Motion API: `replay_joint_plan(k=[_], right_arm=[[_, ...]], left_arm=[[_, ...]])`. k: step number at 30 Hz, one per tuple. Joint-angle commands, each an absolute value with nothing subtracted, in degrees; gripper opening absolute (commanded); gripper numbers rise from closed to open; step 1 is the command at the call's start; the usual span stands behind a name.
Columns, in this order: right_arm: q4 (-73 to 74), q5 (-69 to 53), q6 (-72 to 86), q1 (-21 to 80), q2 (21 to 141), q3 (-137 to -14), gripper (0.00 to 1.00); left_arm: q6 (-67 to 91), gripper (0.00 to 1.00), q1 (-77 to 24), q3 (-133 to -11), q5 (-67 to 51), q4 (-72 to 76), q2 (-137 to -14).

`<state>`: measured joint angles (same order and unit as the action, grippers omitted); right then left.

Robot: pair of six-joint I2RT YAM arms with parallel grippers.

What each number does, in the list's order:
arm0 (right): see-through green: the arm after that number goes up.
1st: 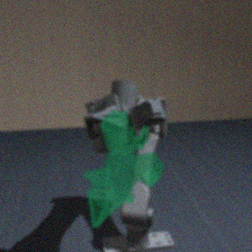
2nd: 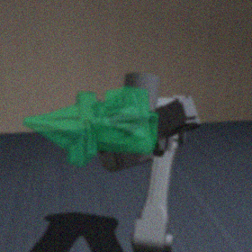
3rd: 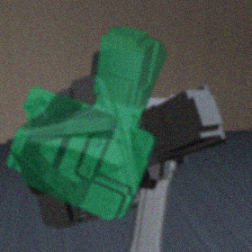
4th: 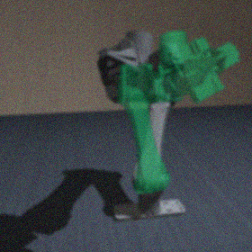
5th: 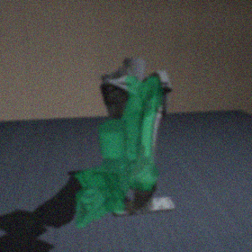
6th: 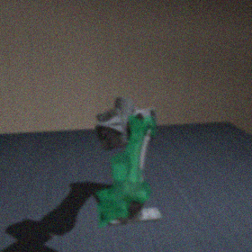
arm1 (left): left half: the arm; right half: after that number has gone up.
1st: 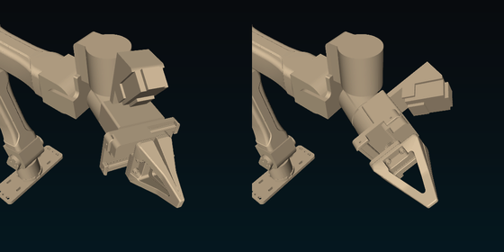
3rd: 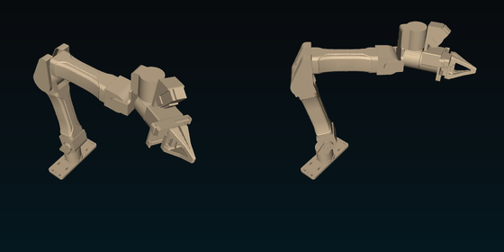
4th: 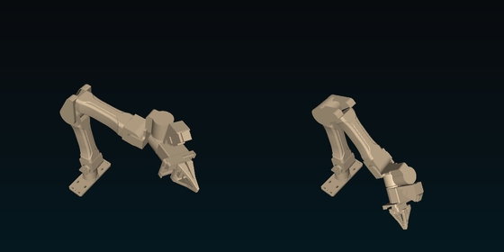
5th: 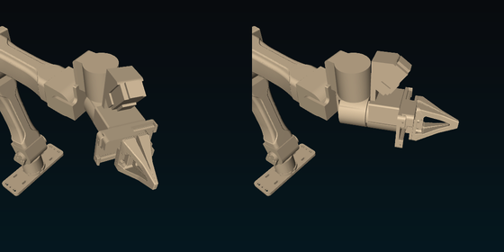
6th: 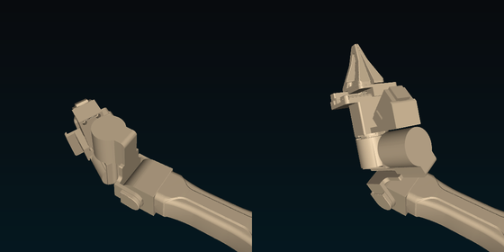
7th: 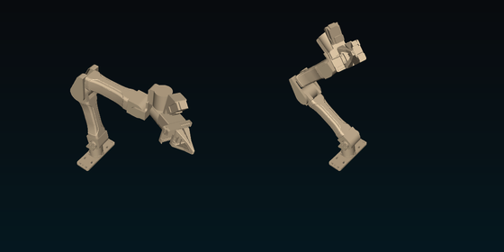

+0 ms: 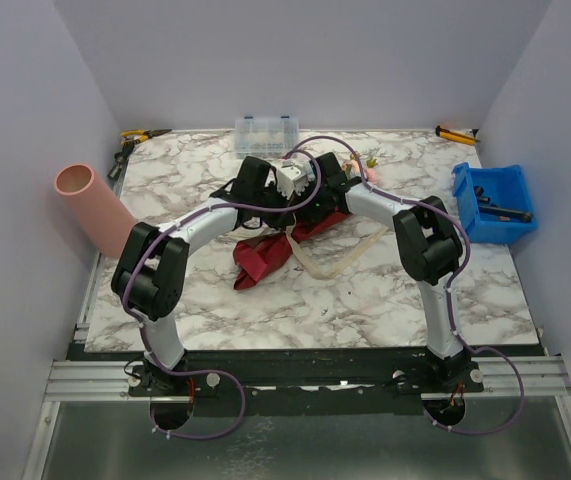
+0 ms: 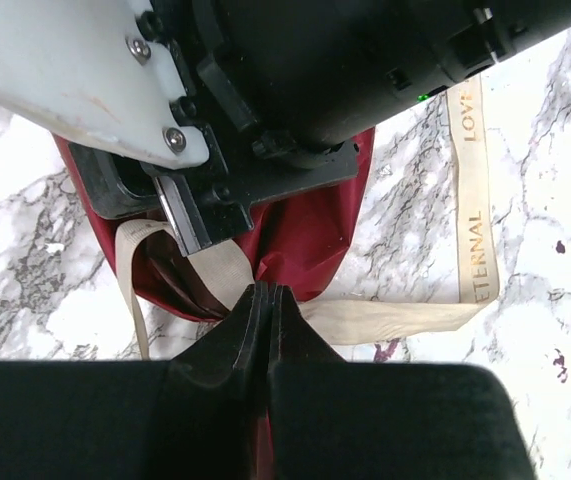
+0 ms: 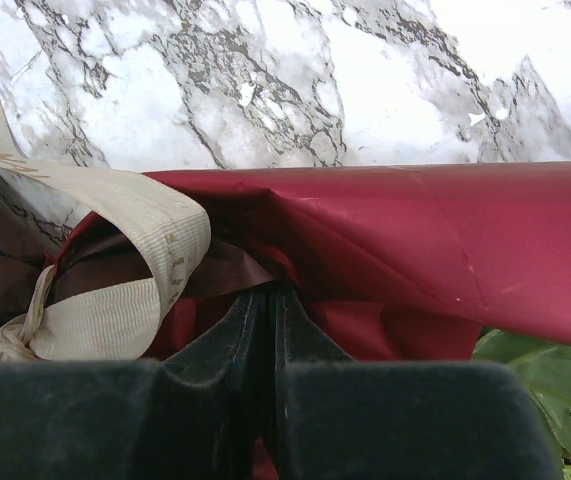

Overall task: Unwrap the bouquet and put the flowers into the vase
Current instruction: Untie the ribbon from the wrapping paper.

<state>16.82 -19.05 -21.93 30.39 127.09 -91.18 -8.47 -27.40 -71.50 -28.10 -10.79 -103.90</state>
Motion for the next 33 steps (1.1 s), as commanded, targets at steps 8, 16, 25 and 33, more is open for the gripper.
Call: replay_joint_plan(k=[8,16,25,33], right_arm=[[30.6,-12.6,-23.1,30.7,136.9,-85.8,0.10],[30.7,-12.6,-23.1,30.7,137.1,-86.0,0.10],[30.7,-12.6,-23.1,30.7,137.0,-86.0,0.10],[30.7,-12.6,-23.2,30.7,137.0,-85.9,0.10]], left_arm=[[-11.5,0.39,-27.5,-70.9,-26.4,-13.7,-105.5],[-11.4,0.39,-27.6,-71.7,-25.8,-13.6,-107.5],[-11.4,0.31,-27.8,-71.9,-25.5,-13.7,-108.8],[-10.0,0.00,-27.9,-73.5,-26.4,-13.6,-106.6]])
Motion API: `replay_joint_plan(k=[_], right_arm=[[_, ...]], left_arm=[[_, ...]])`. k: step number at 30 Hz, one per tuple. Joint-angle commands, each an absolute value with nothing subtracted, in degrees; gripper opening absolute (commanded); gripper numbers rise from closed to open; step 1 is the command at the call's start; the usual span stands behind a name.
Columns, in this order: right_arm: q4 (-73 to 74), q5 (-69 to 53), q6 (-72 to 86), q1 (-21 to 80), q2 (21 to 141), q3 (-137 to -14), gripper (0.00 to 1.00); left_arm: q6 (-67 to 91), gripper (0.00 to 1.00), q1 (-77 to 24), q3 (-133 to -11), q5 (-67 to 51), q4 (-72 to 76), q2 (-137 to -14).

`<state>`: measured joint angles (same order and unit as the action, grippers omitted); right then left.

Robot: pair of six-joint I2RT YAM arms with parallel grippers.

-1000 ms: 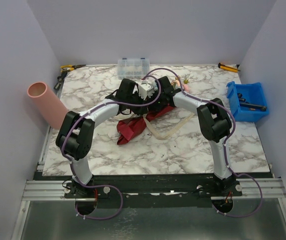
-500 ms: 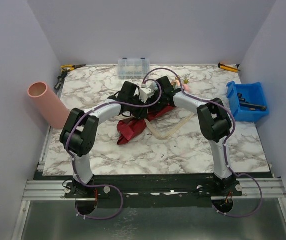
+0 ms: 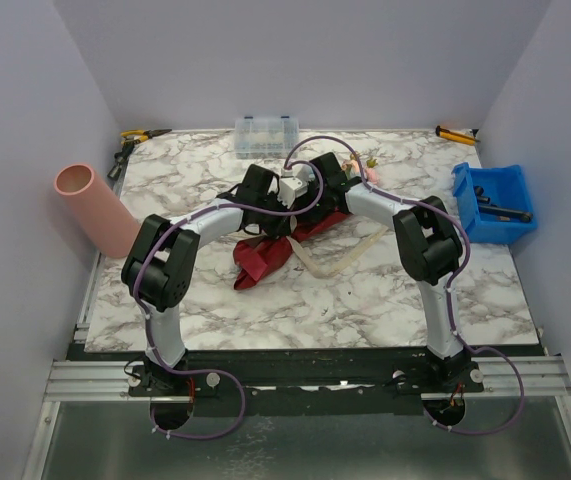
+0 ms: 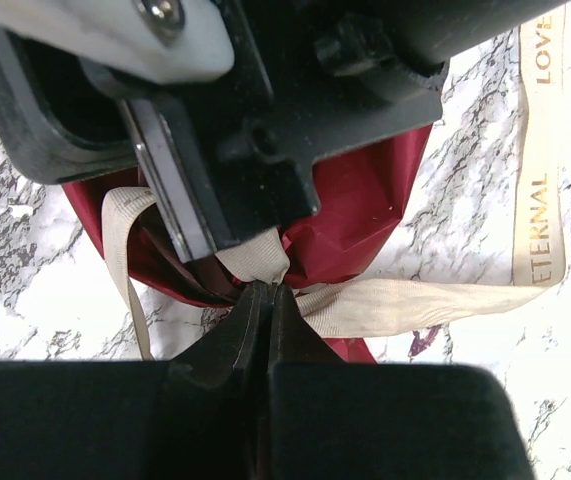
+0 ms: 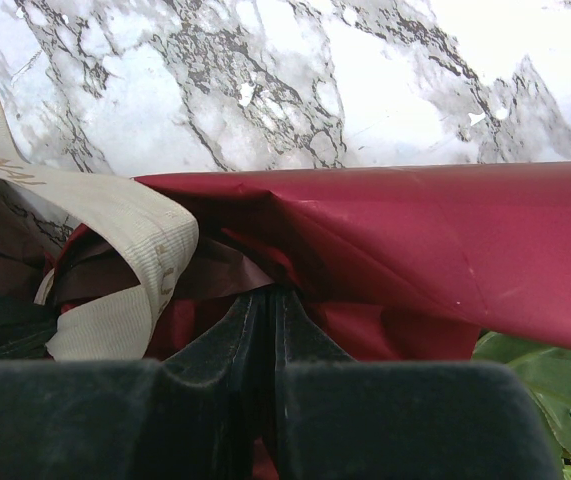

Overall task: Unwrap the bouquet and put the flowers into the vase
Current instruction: Untie the ribbon from the wrapping paper.

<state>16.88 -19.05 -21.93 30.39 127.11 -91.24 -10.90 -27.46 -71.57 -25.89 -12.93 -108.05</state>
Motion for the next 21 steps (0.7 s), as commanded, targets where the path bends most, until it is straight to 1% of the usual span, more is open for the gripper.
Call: replay_joint_plan(k=[1,8,16,19,21], right_arm=[[30.6,-12.6,-23.2,30.7,137.0,-85.9,0.10],[30.7,-12.7,-23.1,30.7,137.0,-85.9,0.09],[30.7,-12.7,-23.1,30.7,137.0,-85.9,0.10],[30.7,-12.7,-23.1,30.7,137.0,-85.8,0.09],[30.6,-12.7,-23.1,30.7,136.9,-85.8,0.09]], left_arm=[[-9.7,0.00,-27.9,-73.9,-26.6,-13.6,-106.2],[-5.5,0.00,-27.7,-74.1,-30.7,-11.3,-102.0],[-2.4,0.00,-27.3,-72.8,-31.9,-8.6,-99.7],[-3.3,0.00,-27.2,-72.2,-31.7,-8.2,-99.1],[-7.0,0.00,-27.2,-72.4,-31.8,-9.9,-99.3]])
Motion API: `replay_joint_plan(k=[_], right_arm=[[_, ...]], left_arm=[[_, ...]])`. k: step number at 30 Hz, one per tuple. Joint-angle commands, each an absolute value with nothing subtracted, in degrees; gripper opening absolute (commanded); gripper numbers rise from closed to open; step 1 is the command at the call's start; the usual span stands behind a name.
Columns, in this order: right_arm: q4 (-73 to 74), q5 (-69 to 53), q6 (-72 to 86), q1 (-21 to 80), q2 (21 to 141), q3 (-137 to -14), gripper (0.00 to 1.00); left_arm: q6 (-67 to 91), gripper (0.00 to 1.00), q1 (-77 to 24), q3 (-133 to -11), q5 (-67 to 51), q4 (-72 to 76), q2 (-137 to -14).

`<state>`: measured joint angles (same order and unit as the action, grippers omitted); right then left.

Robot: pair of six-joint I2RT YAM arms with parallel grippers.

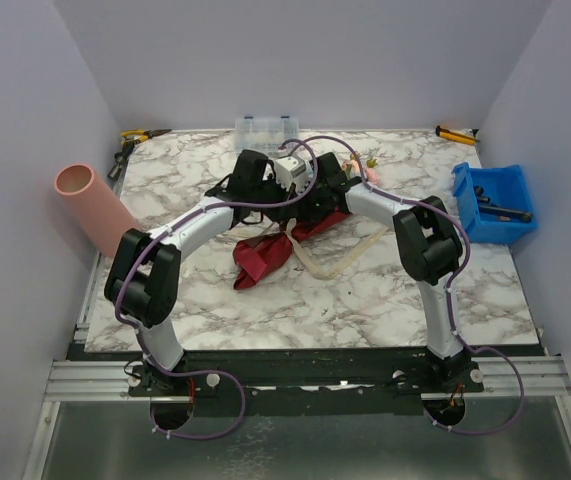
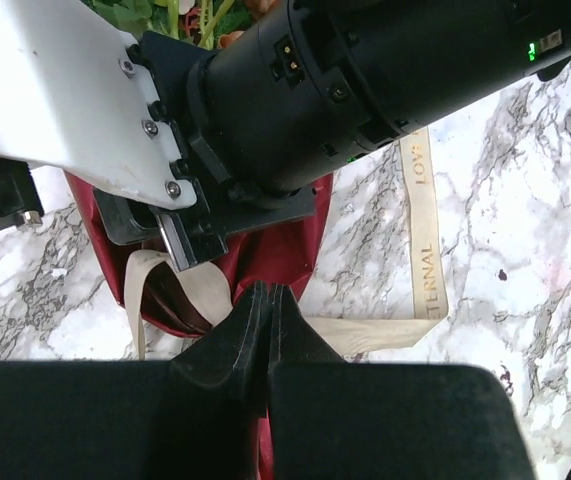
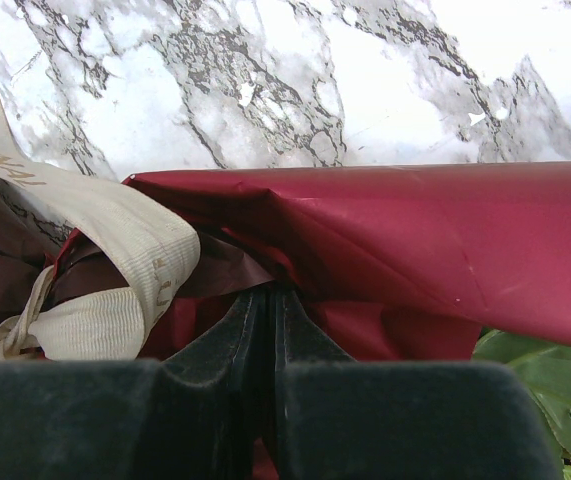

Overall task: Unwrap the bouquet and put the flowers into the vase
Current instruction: Untie the ribbon from the wrapping paper.

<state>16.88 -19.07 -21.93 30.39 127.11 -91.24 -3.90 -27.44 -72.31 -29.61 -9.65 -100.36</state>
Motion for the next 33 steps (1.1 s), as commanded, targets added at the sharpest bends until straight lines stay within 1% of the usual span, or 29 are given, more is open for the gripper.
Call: replay_joint_plan(k=[1,2,3,4,6,8,11,15,20,24,29,33], right_arm=[[30.6,-12.7,-23.1,30.7,136.9,-85.7,0.09],[30.6,-12.8,-23.1,30.8,136.9,-85.7,0.09],[30.6,-12.8,-23.1,30.8,136.9,-85.8,0.09],[30.7,-12.8,-23.1,30.7,137.0,-85.9,0.09],[30.8,-12.7,-23.1,30.7,137.1,-85.9,0.09],[30.8,-12.7,-23.1,30.7,137.1,-86.0,0.09],[30.9,-12.7,-23.1,30.7,137.3,-86.1,0.10],[31.1,-12.5,-23.1,30.7,137.5,-86.3,0.09],[30.9,-12.7,-23.0,30.7,137.2,-86.0,0.09],[30.9,-12.8,-23.1,30.7,137.2,-86.0,0.09],[31.2,-12.9,-23.1,30.7,137.4,-86.2,0.10],[31.1,-12.9,-23.1,30.7,137.4,-86.1,0.09]], left_arm=[[-10.2,0.00,-27.2,-73.4,-32.2,-12.9,-100.1],[-13.3,0.03,-27.2,-74.6,-32.8,-16.1,-100.8],[-16.6,0.11,-27.2,-75.4,-32.9,-19.0,-101.7],[-19.2,0.23,-27.2,-75.1,-32.8,-20.3,-102.1],[-25.0,0.38,-27.2,-72.8,-32.0,-20.6,-101.5],[-29.2,0.45,-27.2,-71.4,-31.5,-20.6,-101.2],[-38.7,0.47,-27.2,-68.9,-33.3,-20.6,-99.3],[-50.8,0.43,-27.1,-67.2,-35.8,-18.9,-98.4],[-53.0,0.34,-27.0,-69.3,-38.1,-18.5,-101.1],[-53.8,0.31,-27.0,-68.9,-37.1,-17.2,-102.2],[-54.1,0.32,-26.9,-68.0,-35.9,-15.2,-102.6],[-53.3,0.39,-27.0,-67.3,-35.0,-13.5,-103.3]])
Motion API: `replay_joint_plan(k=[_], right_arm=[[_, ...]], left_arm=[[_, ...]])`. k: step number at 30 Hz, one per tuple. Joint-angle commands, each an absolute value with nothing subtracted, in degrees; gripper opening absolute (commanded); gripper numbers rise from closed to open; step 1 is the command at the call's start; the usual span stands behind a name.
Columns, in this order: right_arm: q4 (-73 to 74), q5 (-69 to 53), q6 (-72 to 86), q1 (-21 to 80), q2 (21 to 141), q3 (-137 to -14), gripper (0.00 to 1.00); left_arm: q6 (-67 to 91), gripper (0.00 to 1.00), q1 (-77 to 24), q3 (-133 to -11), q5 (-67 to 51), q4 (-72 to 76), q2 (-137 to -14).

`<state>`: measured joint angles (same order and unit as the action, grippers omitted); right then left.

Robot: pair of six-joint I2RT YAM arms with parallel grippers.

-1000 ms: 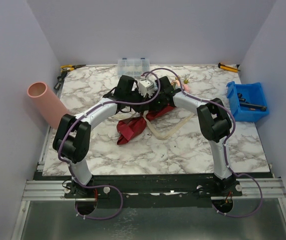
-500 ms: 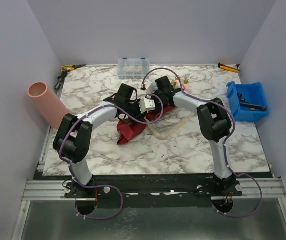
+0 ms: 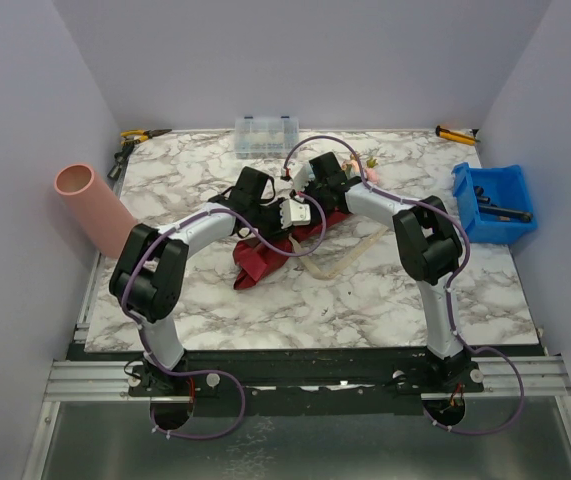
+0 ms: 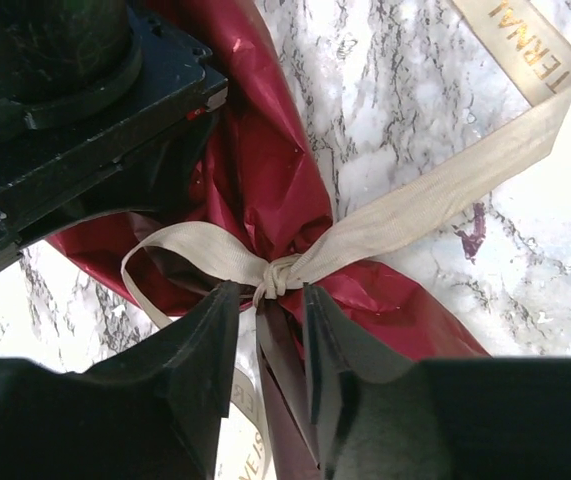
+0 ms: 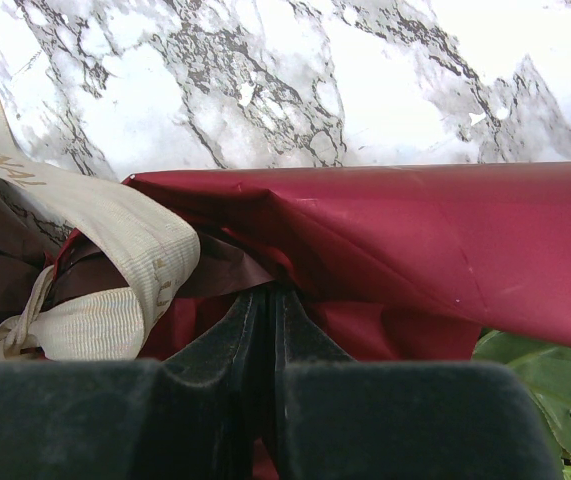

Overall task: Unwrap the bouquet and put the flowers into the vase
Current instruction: Untie the ribbon from the wrapping paper.

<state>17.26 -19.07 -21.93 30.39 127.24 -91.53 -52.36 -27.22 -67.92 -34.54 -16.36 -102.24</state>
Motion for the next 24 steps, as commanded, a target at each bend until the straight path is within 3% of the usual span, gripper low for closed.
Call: replay_joint_plan(k=[1,7,15,20,22,24], right_arm=[[31.1,-12.9,-23.2,30.7,137.4,-86.1,0.10],[31.2,-12.9,-23.1,30.8,137.4,-86.3,0.09],[31.3,-12.9,-23.0,30.7,137.5,-86.3,0.09],[31.3,-12.8,-23.0,30.7,137.5,-86.4,0.10],[31.3,-12.9,-23.1,30.8,137.5,-86.4,0.09],[31.3,-12.8,-23.0,30.8,137.5,-86.4,0.09]], left_arm=[[-53.1,0.41,-27.0,-67.0,-34.5,-12.8,-103.4],[-52.3,0.45,-26.7,-66.2,-33.8,-10.0,-103.8],[-53.5,0.34,-26.6,-66.2,-33.4,-9.8,-105.9],[-53.3,0.35,-26.6,-66.5,-32.4,-10.1,-107.1],[-53.2,0.30,-26.6,-67.0,-31.6,-10.5,-107.7],[-52.9,0.18,-26.6,-67.3,-31.3,-10.8,-107.8]])
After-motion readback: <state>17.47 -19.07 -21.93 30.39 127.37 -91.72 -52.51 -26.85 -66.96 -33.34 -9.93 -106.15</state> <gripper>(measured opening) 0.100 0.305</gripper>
